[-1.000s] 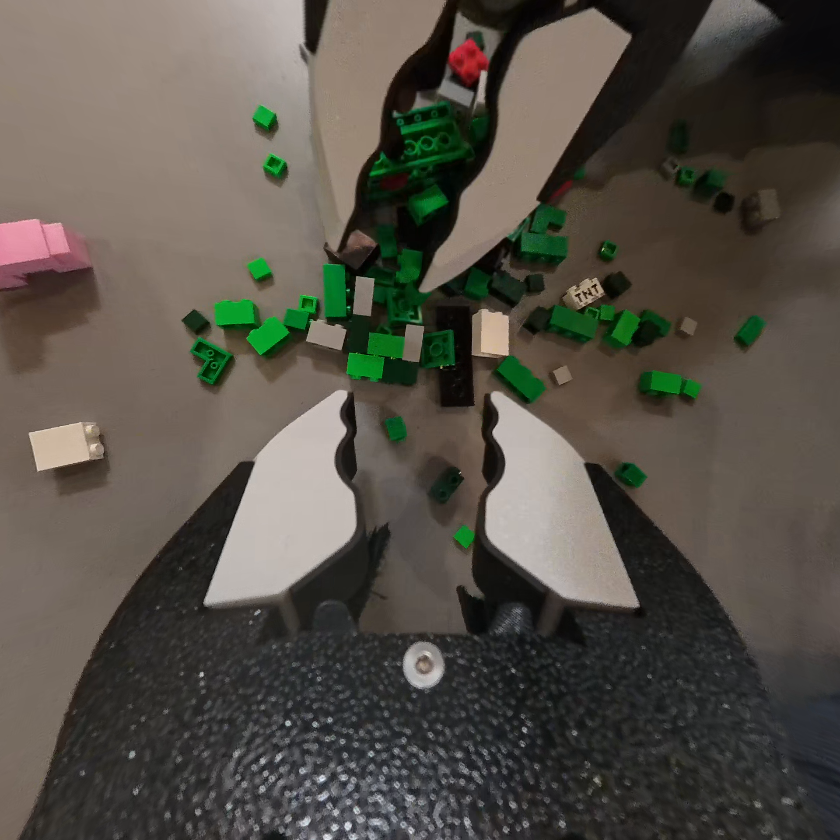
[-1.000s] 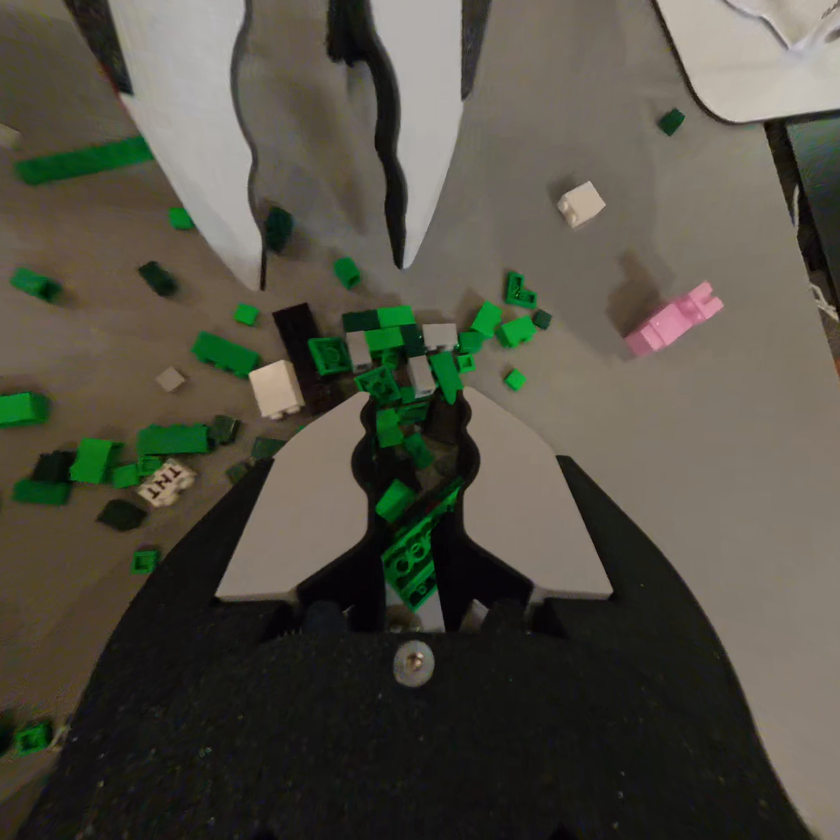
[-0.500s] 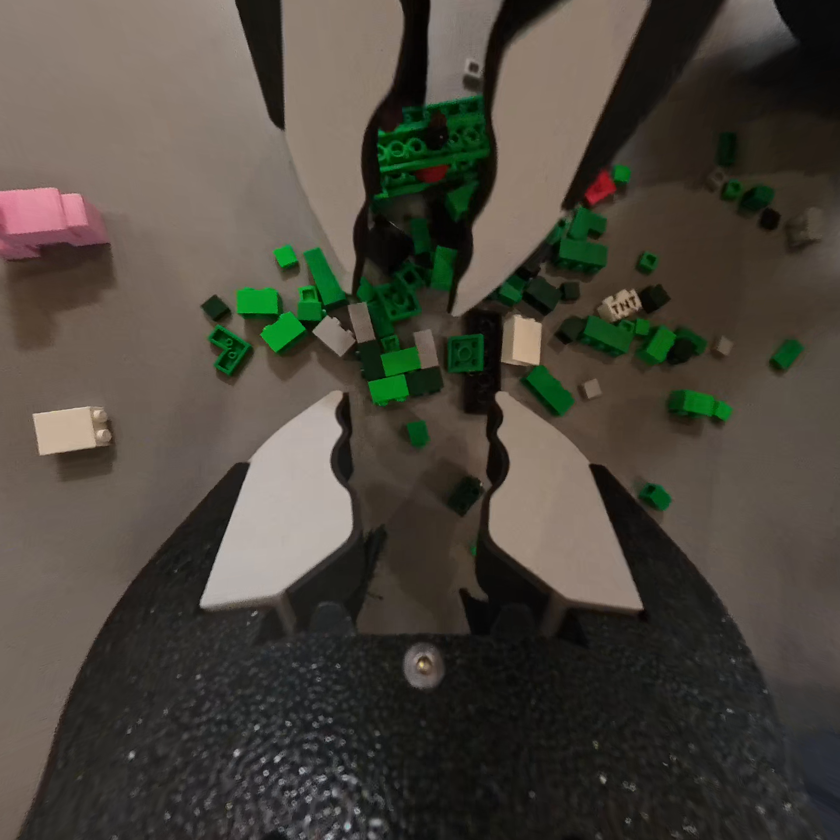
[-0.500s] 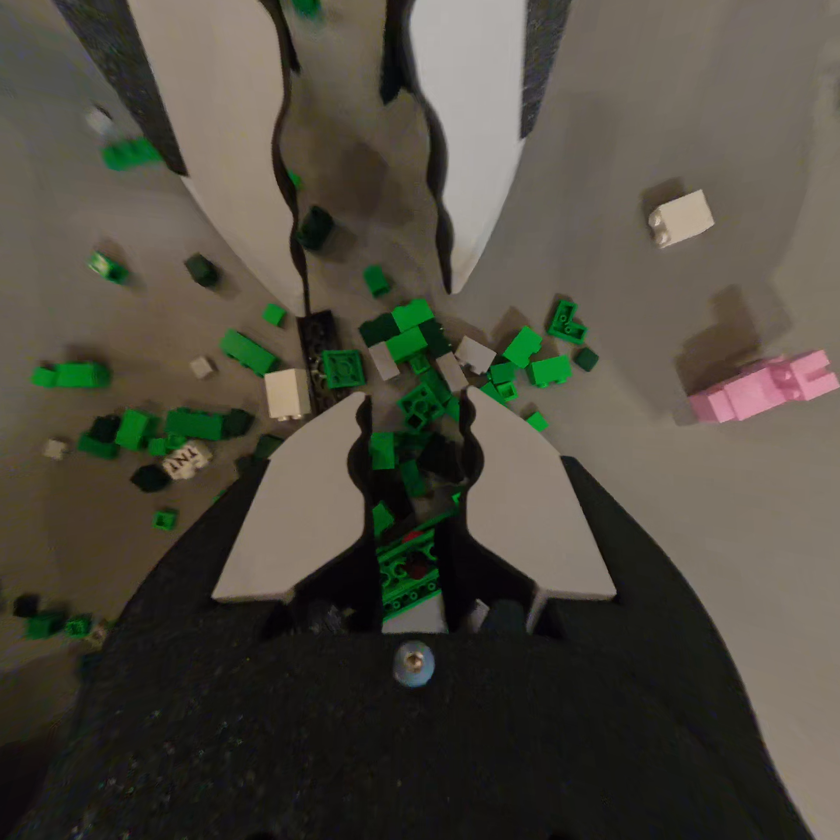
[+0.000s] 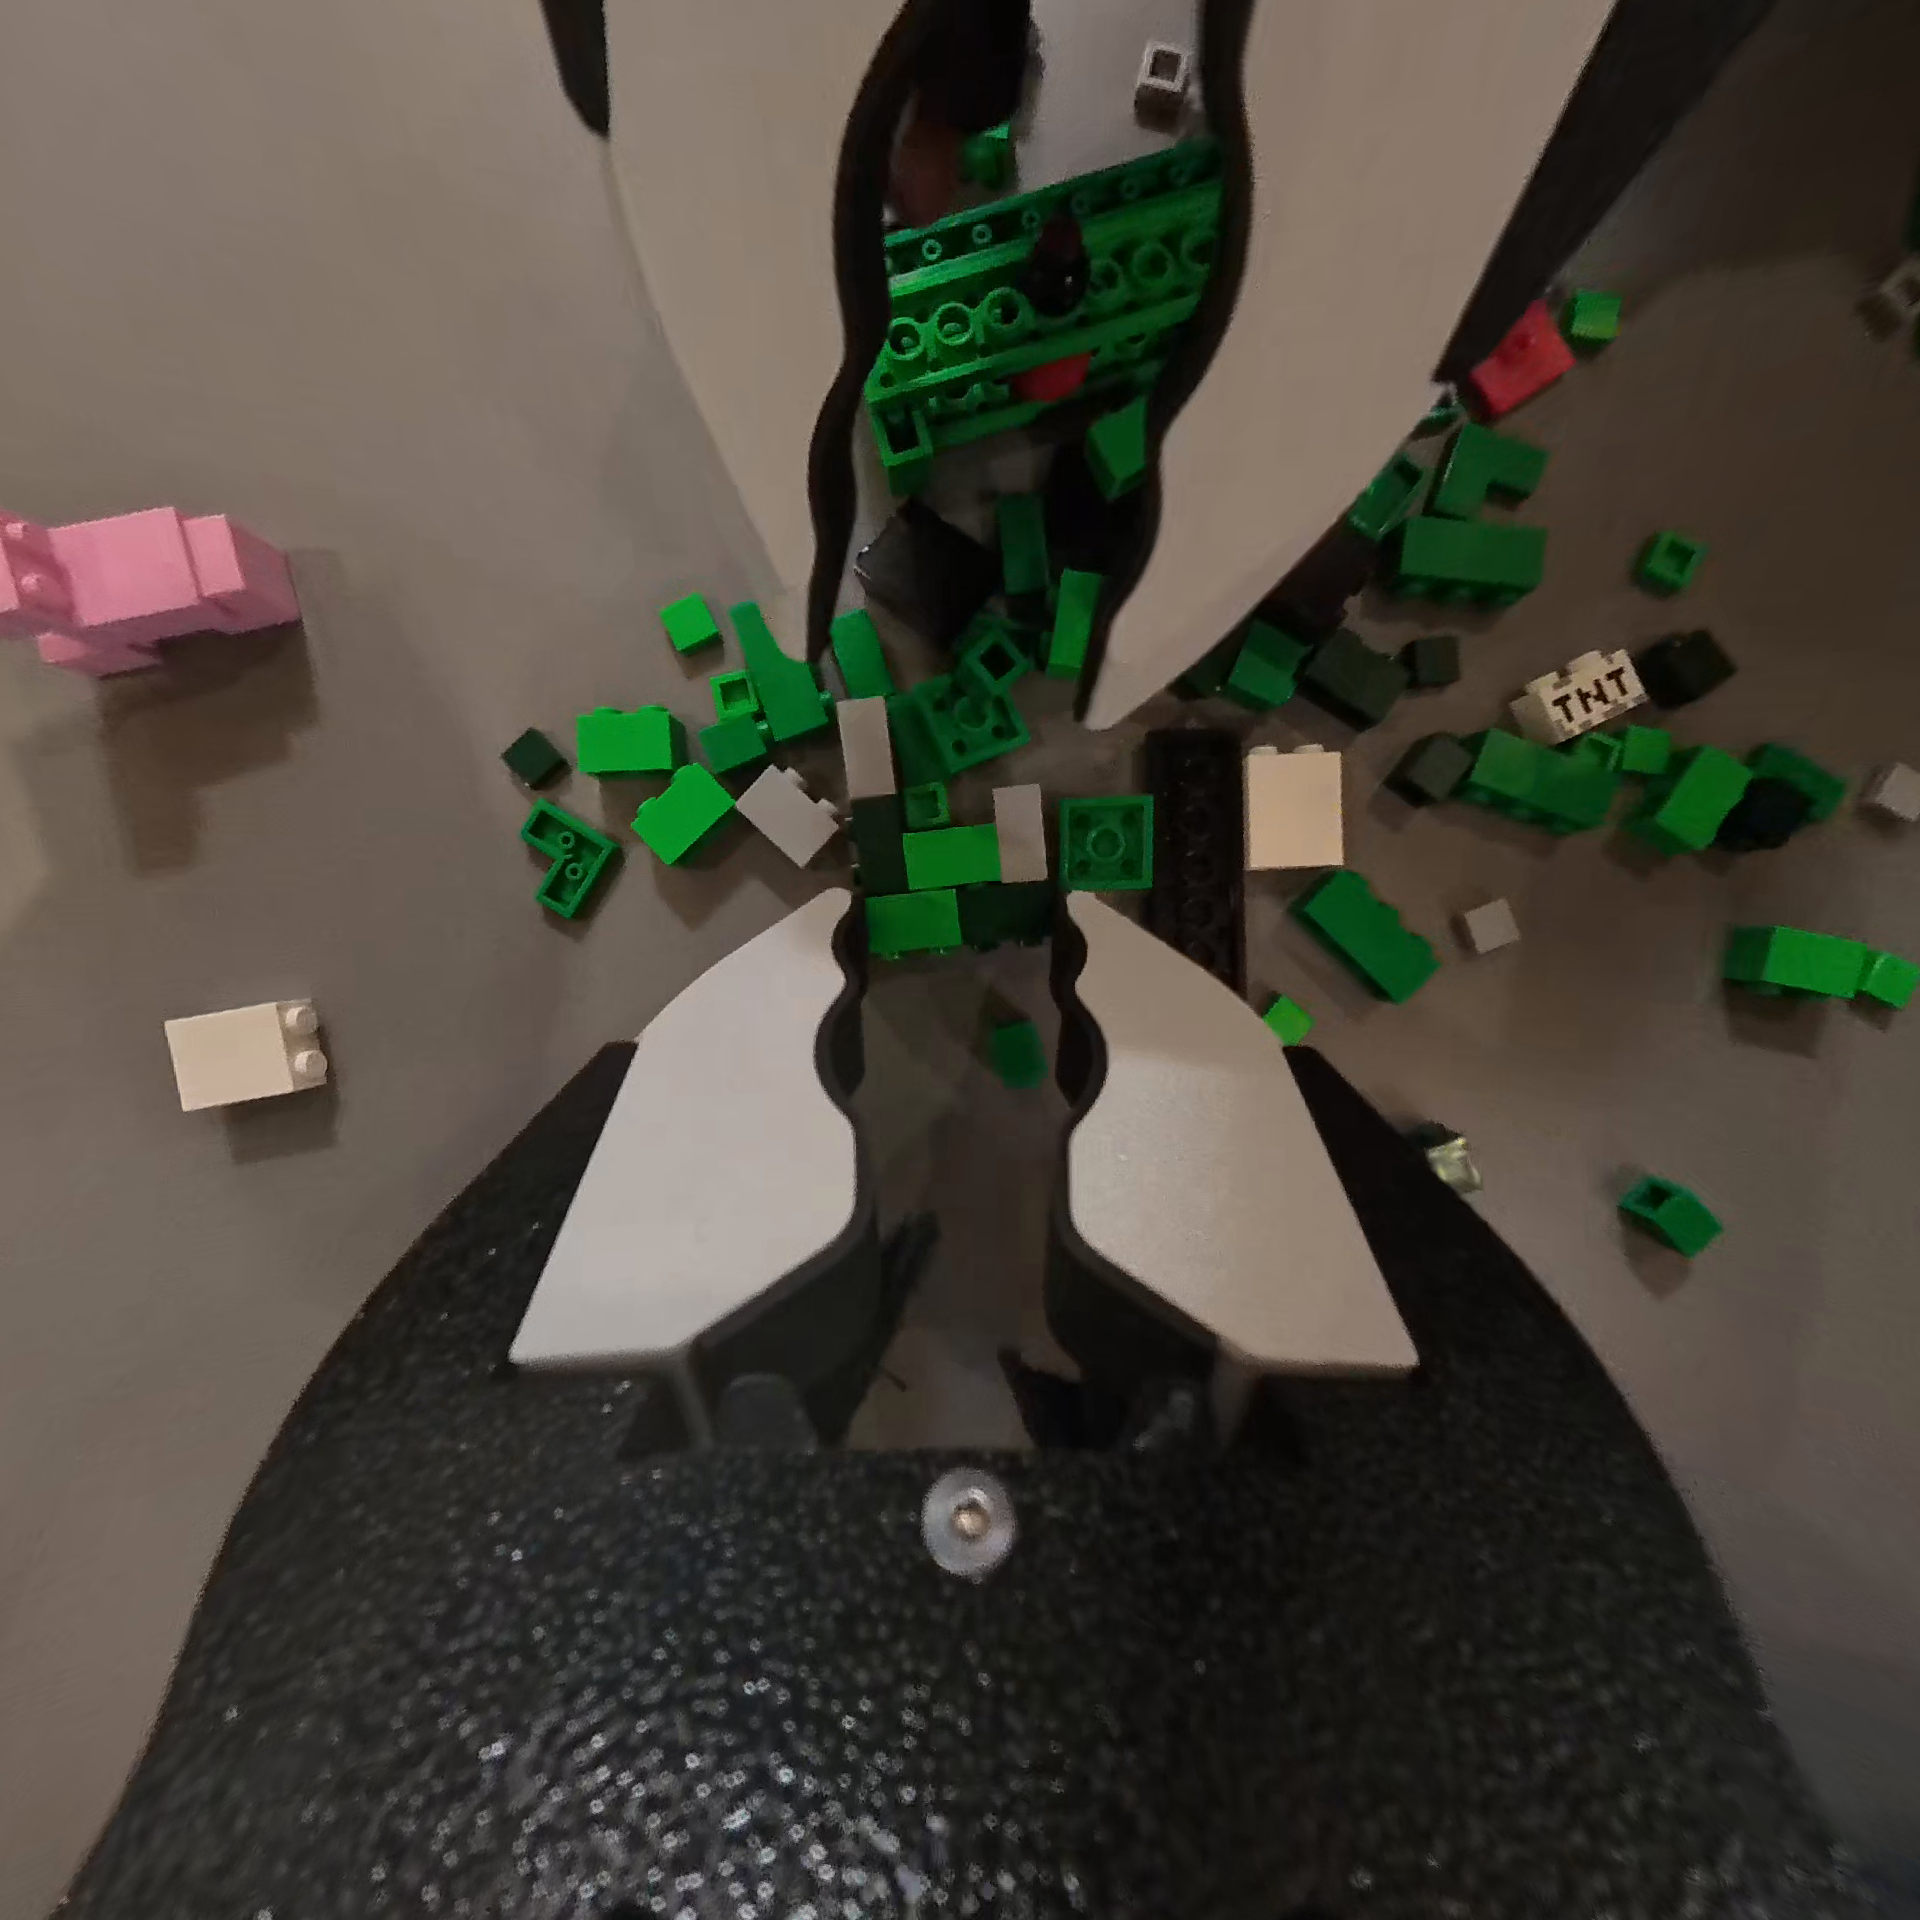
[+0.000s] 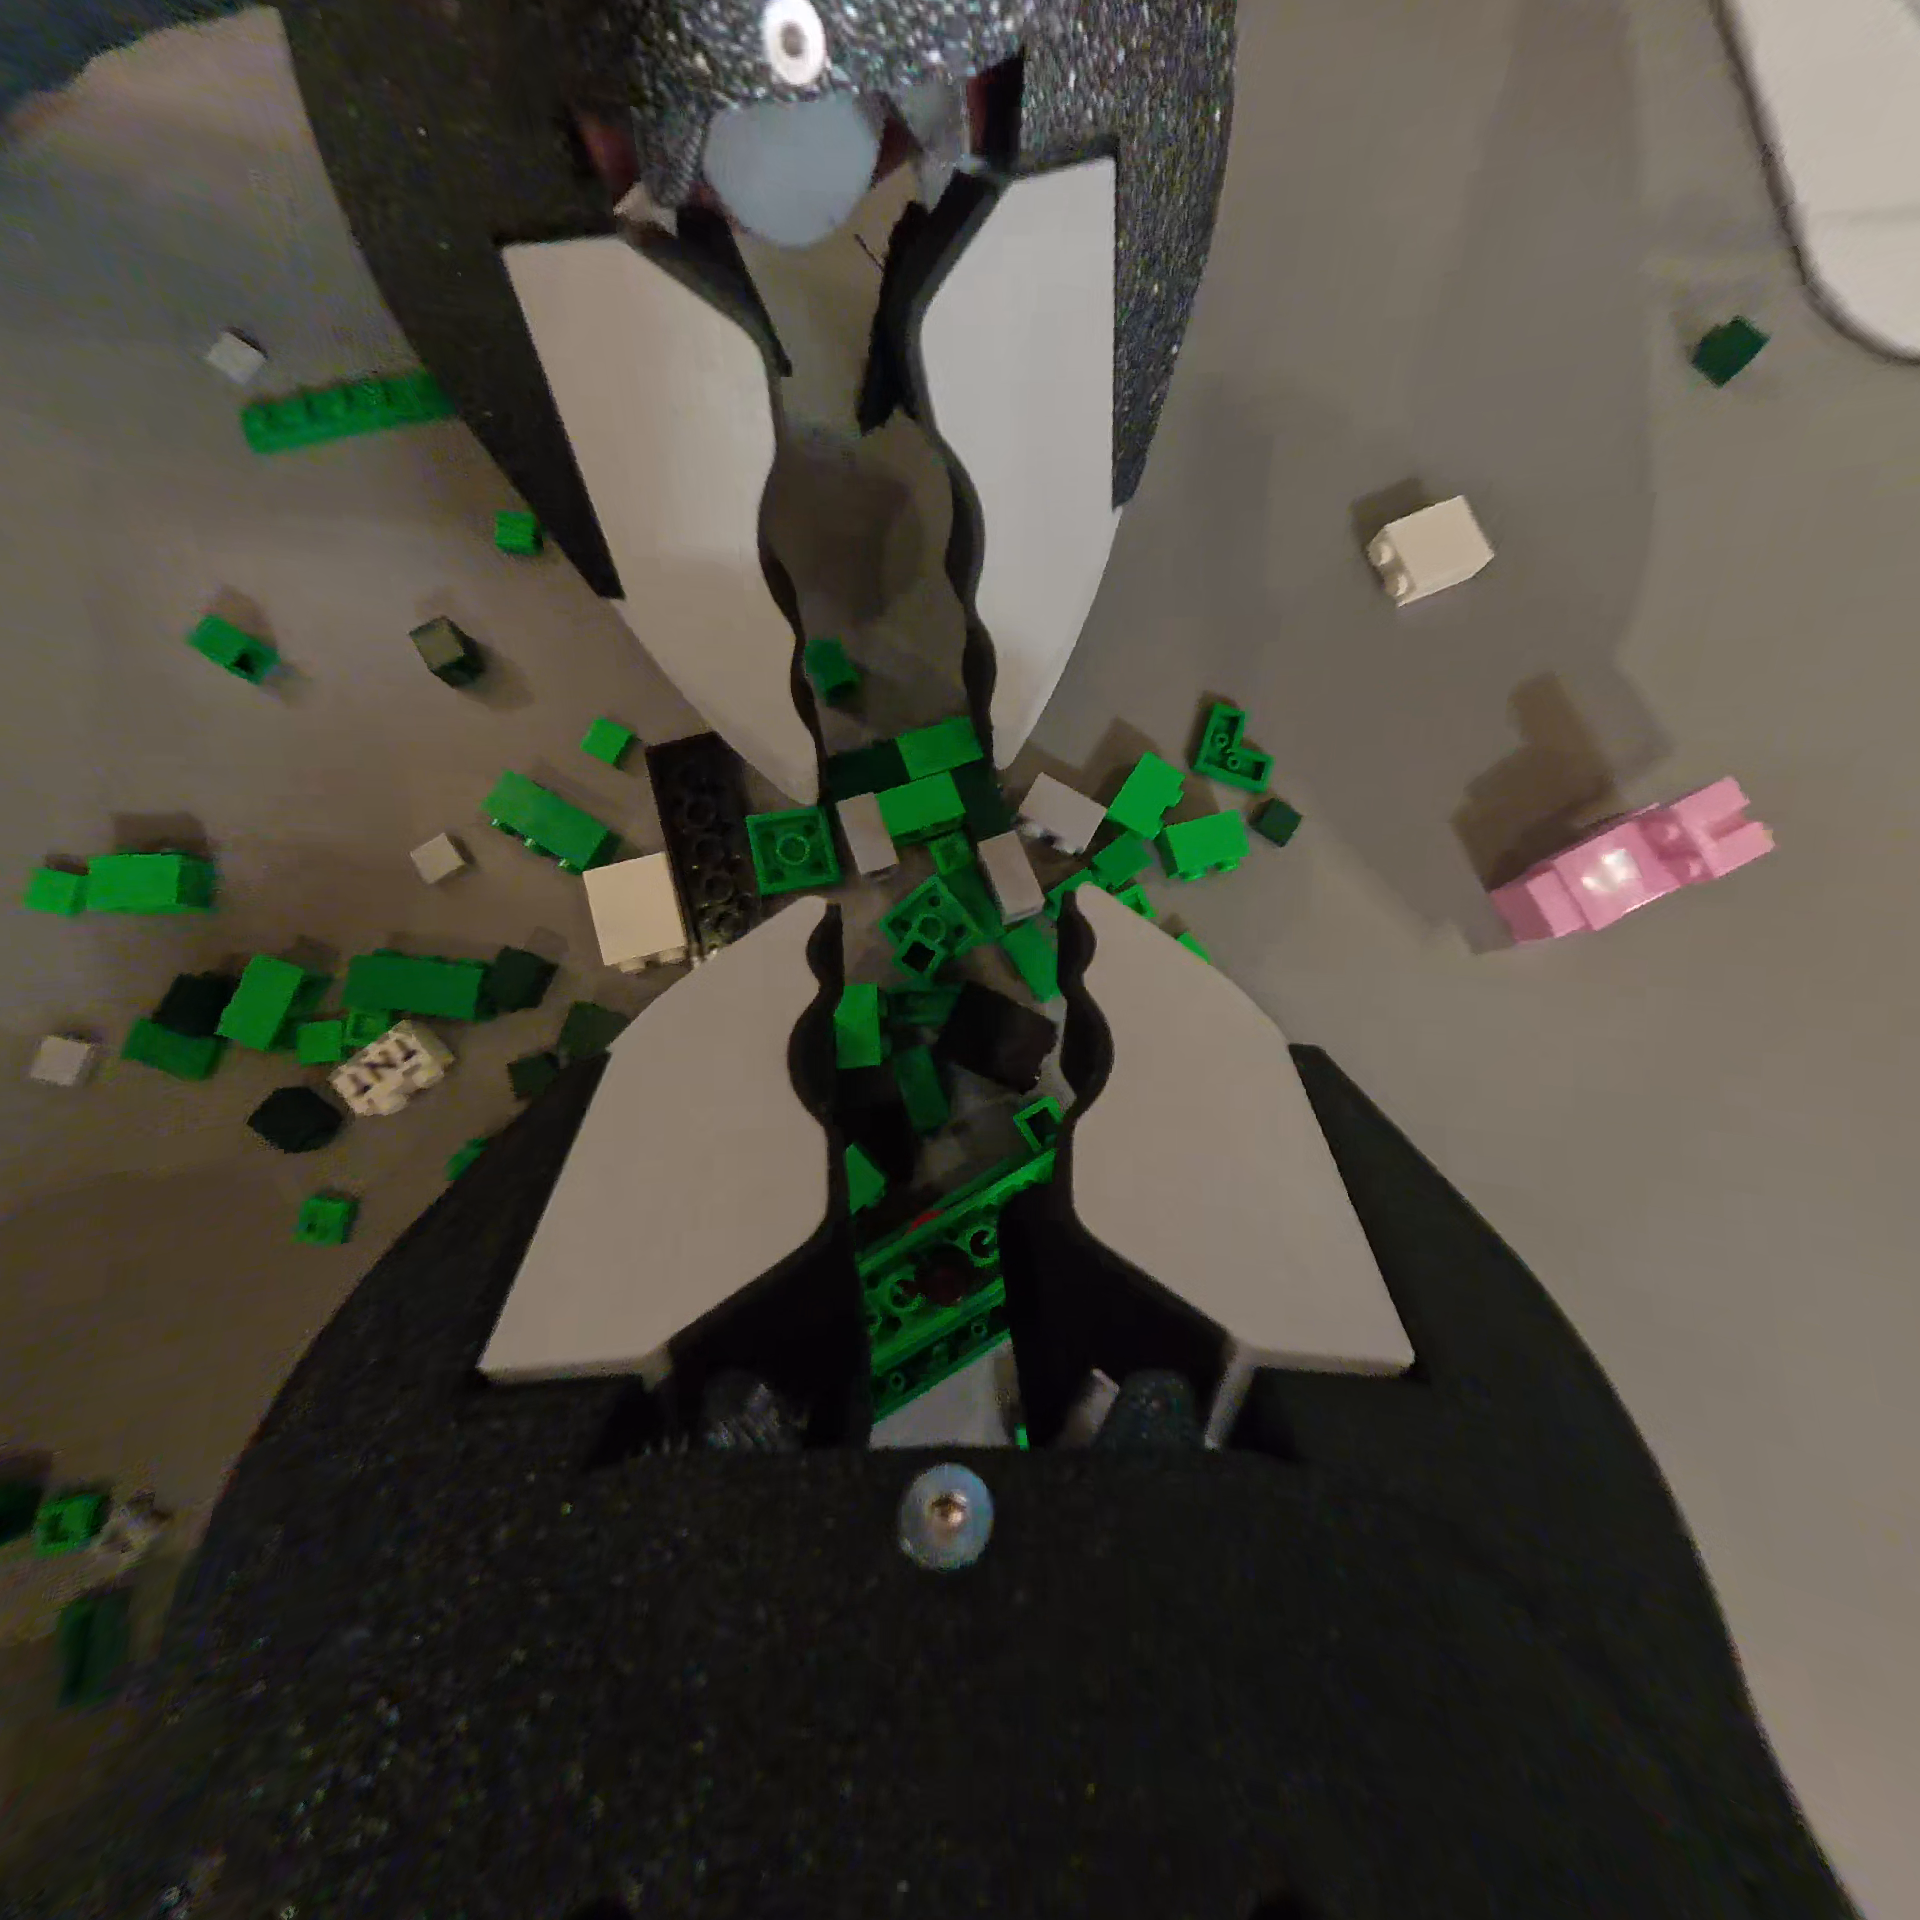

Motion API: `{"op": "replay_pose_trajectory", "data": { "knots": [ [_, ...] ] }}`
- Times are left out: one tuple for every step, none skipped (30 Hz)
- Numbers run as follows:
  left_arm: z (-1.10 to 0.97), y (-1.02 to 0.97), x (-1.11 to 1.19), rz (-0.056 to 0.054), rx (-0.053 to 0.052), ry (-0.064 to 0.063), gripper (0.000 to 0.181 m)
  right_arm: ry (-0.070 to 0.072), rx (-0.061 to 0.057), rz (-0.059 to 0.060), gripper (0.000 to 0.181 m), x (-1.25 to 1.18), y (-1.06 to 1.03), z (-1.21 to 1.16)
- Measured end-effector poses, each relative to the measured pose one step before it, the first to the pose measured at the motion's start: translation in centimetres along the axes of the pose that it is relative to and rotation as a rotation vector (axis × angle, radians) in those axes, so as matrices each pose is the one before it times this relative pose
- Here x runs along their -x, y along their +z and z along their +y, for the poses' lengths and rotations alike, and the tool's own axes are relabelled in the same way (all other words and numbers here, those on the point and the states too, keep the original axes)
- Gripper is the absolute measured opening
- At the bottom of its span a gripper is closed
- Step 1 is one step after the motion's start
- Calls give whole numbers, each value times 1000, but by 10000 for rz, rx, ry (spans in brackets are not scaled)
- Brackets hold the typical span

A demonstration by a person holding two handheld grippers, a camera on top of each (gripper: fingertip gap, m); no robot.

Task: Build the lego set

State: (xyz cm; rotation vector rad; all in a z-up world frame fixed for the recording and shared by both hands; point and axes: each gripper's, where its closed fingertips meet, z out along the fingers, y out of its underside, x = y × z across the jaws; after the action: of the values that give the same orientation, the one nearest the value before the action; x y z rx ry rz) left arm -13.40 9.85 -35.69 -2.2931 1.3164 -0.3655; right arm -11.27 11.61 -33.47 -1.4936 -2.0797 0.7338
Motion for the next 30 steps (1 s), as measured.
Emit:
{"op": "replay_pose_trajectory", "data": {
  "knots": [
    [-38,-19,-87,13,-59,288,33,-358,-156,267,37,-101,41,-152],
    [-72,-23,-26,-101,-60,387,33,-355,-79,284,34,-170,36,-162],
    [-57,-61,-32,-138,1,434,33,-317,-31,319,31,-261,25,-182],
    [-69,-66,-48,-153,29,447,33,-272,-19,161,31,-77,1,-192],
    [-206,-144,97,-234,-48,369,33,-168,-4,15,28,122,20,-160],
    [-367,-219,44,-138,-153,240,33,-97,48,-78,24,205,34,-59],
    [-524,-295,-118,11,-295,153,32,-52,130,-48,23,138,56,101],
    [-551,-348,-29,-19,-351,87,32,-40,205,35,23,-22,60,243],
    [-392,-338,-8,-16,-254,64,32,-61,163,74,21,-89,34,219],
    [-150,-293,20,-51,-108,102,32,-92,-14,77,10,-83,-50,-14],
    [72,-252,68,-101,28,156,32,-113,-199,-14,8,58,-69,-305],
    [11,-225,-153,22,-20,216,32,-307,-130,-66,8,188,-84,-266],
    [-26,-146,-324,137,-36,213,32,-656,-60,36,8,241,-105,-208],
    [-114,-70,-346,152,-69,186,32,-962,51,169,8,222,-137,-121],
    [-101,31,-299,146,-36,127,32,-939,164,217,8,147,-143,-49],
    [-90,99,-266,148,-8,40,32,-670,230,113,8,134,-118,32],
    [-59,114,-196,122,15,1,32,-430,213,14,8,137,-73,62],
    [-53,91,-205,135,-14,-1,32,-417,145,12,8,102,-59,54],
    [30,39,-235,161,1,-36,32,-425,115,102,8,-13,-66,71],
    [336,-27,-243,202,141,-146,32,-426,268,185,8,-163,-128,377],
    [339,-79,-253,240,70,-248,32,-426,393,170,8,-187,-181,617],
    [151,-175,55,45,-96,-232,32,-185,192,239,9,-281,-242,394],
    [-30,-283,357,-177,-224,-112,32,188,-210,213,9,-314,-295,-123],
    [-190,-345,279,-144,-288,-68,32,549,-535,127,9,-297,-325,-581],
    [-301,-337,245,-142,-269,-48,32,716,-573,-65,8,-123,-325,-657],
    [-331,-305,235,-177,-208,33,32,691,-352,-252,8,83,-284,-400],
    [-309,-226,89,-109,-157,61,32,602,-190,-292,8,134,-270,-214],
    [-169,-136,52,-62,-58,-36,32,422,-209,-235,8,54,-284,-236],
    [109,-34,24,6,121,-174,32,200,-244,-116,8,-43,-294,-272],
    [322,74,-113,136,248,-277,33,-19,-164,23,8,-127,-280,-166]
  ]
}}
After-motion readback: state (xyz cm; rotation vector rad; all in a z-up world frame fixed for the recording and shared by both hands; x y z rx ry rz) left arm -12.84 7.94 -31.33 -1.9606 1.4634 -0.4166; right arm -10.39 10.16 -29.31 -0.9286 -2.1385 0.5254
